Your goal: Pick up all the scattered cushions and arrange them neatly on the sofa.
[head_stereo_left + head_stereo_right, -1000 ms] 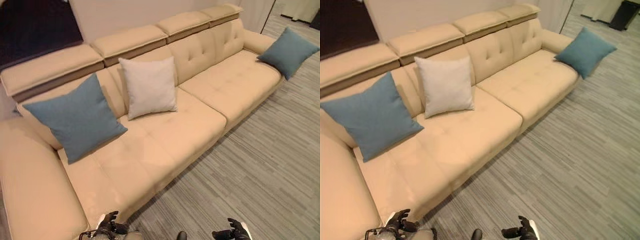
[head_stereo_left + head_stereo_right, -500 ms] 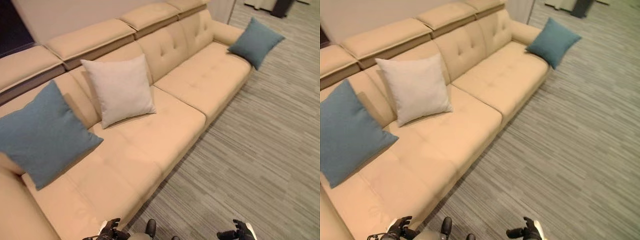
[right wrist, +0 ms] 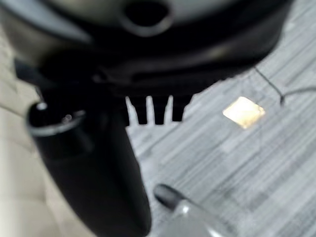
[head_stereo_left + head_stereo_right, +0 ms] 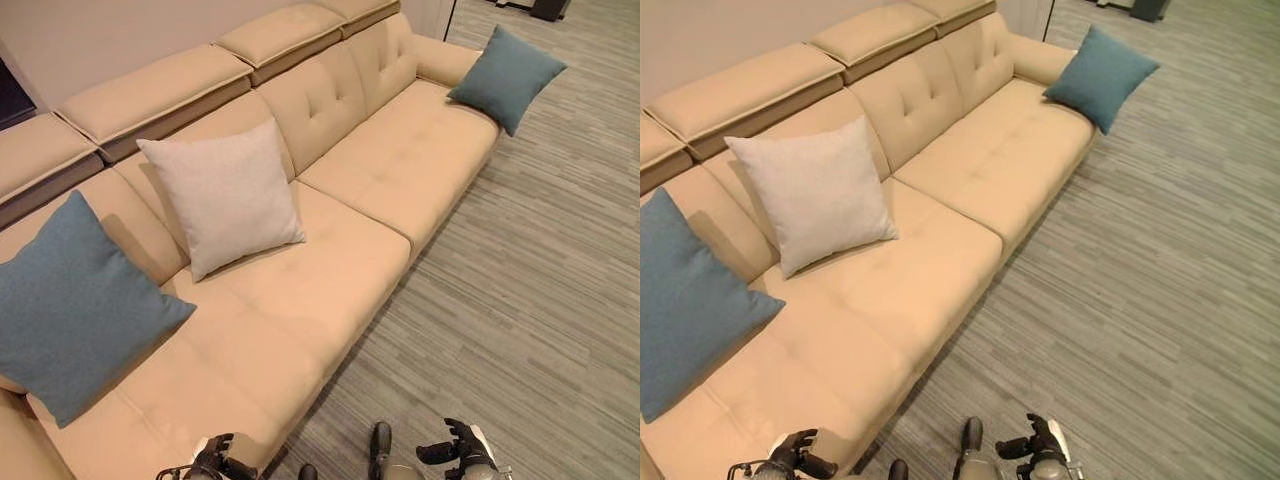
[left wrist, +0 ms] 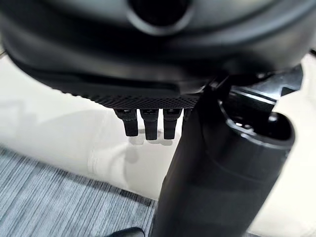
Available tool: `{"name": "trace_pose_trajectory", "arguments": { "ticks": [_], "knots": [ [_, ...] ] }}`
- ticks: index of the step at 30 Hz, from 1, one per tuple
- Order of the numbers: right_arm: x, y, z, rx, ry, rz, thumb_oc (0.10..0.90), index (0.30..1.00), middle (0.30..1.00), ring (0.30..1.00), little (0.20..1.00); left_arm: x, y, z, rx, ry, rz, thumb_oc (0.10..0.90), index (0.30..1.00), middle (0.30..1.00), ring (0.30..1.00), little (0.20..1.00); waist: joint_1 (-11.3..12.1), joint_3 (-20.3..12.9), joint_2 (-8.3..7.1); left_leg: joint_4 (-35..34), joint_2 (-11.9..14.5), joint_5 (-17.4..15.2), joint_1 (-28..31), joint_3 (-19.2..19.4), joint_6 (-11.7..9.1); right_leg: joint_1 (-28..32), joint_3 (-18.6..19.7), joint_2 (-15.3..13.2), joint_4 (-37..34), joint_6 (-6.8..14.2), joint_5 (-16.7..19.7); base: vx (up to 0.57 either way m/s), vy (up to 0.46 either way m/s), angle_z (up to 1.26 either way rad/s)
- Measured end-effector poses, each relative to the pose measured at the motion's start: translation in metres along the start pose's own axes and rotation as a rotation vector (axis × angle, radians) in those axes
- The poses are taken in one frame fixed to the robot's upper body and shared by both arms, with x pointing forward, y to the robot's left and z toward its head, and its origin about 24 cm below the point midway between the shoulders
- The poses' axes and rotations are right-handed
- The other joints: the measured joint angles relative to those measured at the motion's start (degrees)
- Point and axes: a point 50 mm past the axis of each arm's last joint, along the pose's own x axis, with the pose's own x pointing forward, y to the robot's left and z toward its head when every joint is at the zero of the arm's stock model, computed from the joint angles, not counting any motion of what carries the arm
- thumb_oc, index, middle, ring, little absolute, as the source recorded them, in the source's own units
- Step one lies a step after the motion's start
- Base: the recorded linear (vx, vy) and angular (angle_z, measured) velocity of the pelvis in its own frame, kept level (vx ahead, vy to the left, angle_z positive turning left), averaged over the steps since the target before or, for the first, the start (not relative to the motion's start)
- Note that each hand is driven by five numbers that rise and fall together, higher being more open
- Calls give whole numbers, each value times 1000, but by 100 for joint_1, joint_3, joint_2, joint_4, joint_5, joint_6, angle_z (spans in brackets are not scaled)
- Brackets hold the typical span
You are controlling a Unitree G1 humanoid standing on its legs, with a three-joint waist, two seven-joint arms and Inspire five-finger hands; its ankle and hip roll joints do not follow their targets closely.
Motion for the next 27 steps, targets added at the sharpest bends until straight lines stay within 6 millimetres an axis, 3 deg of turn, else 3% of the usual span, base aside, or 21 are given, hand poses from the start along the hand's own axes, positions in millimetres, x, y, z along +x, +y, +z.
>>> {"name": "trace_pose_trajectory", "arguments": {
  "ticks": [1,2,4,5,7,9,10,12,15,18,23,24,25,27],
  "knots": [
    [-1,-1,-4,-2,9,-3,800,900,900,900,900,-2,-5,-5,-4,12,-12,800,900,900,900,900,0,-114,101,169,216,-68,-33,-150,-109,228,-149,217,-177,-97,-32,97,-178,42],
    [0,-2,-3,1,5,-6,800,900,900,900,900,-2,-7,-3,-9,7,-16,800,900,900,900,900,18,-116,73,466,269,-93,-171,-172,-180,362,-255,279,-360,-279,40,66,-258,51],
    [0,-5,-2,4,3,-15,800,900,900,900,900,-1,-8,1,-21,-3,-13,800,900,900,900,900,34,-124,-12,1279,261,-198,-578,-218,-337,542,-373,305,-618,-400,101,2,-194,45],
    [2,-9,5,40,-25,-37,800,900,900,900,900,1,-10,11,-31,-22,-13,800,900,900,900,900,28,-107,-39,2668,292,-214,-1354,-122,-548,659,-549,369,-724,-552,0,11,-244,42],
    [2,-10,10,40,-43,-39,800,900,900,900,900,2,-6,19,-35,-49,-4,800,900,900,900,900,155,-73,-132,3332,375,93,-1751,-79,-743,726,-589,464,-736,-718,-71,86,-268,25],
    [2,-7,11,50,-44,-42,800,900,900,900,900,3,-1,29,-34,-90,8,800,900,900,900,900,182,21,-253,4119,511,216,-2197,183,-681,1031,-752,626,-1017,-829,-251,121,-103,46],
    [2,-5,11,52,-40,-37,800,900,900,900,900,3,2,27,-39,-92,13,800,900,900,900,900,214,49,-326,3804,521,140,-2193,209,-589,1085,-813,649,-1051,-869,-249,102,-97,46],
    [2,-7,12,56,-44,-42,800,900,900,900,900,4,4,30,-45,-99,21,800,900,900,900,900,177,135,-350,2990,533,145,-2231,460,-594,1150,-1018,685,-1093,-972,-365,77,-80,42],
    [0,-6,-3,53,0,-41,800,900,900,900,900,5,8,35,-40,-113,30,800,900,900,900,900,66,187,-336,1786,601,299,-2470,1290,-676,1170,-1524,756,-1077,-889,-509,80,-51,78],
    [-2,-4,-9,51,25,-36,800,900,900,900,900,3,8,24,-40,-81,30,800,900,900,900,900,52,199,-285,1660,775,398,-2562,1786,-645,1272,-1679,879,-1051,-844,-582,160,27,24],
    [-2,-7,-12,40,34,-42,800,900,900,900,900,-1,-1,0,-44,-4,4,800,900,900,900,900,45,158,-122,736,529,454,-1493,1557,-391,1748,-1545,937,-1048,-559,-817,187,73,-11],
    [-2,-6,-13,39,39,-39,800,900,900,900,900,-1,-1,-2,-42,4,3,800,900,900,900,900,66,129,-97,505,467,590,-1322,1525,-21,1780,-1516,932,-986,-550,-868,60,82,-2],
    [-2,-5,-13,39,37,-36,800,900,900,900,900,-1,0,-1,-41,1,6,800,900,900,900,900,74,106,-118,446,418,611,-1249,1503,7,1733,-1505,868,-866,-506,-912,102,173,3],
    [0,-6,-5,34,18,-35,800,900,900,900,900,1,2,11,-44,-32,9,800,900,900,900,900,156,111,-28,178,363,629,-1045,1483,162,1201,-1497,523,528,-244,-1343,72,154,10]
  ]
}}
